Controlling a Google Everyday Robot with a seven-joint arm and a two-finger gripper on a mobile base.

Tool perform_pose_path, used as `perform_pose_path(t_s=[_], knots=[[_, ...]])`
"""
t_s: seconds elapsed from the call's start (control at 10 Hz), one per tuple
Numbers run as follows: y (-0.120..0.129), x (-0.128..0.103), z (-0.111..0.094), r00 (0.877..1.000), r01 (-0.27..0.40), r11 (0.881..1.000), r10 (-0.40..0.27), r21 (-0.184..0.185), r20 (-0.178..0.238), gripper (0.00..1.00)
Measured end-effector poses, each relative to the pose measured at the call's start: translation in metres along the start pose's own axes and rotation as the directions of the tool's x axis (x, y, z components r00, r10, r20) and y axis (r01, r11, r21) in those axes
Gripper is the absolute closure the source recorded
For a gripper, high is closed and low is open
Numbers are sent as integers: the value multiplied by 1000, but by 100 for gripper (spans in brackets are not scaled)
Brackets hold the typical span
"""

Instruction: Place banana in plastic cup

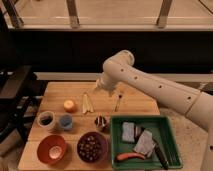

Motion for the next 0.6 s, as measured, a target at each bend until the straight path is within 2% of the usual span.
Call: perform_pose_path(t_s=[0.2, 0.3, 0.6], knots=[[-17, 19, 20, 999, 49, 999, -49, 6, -1, 35], [-17, 31, 36, 998, 65, 998, -65, 14, 1, 35], [-14, 40, 80, 996, 83, 996, -84, 30, 29, 35]])
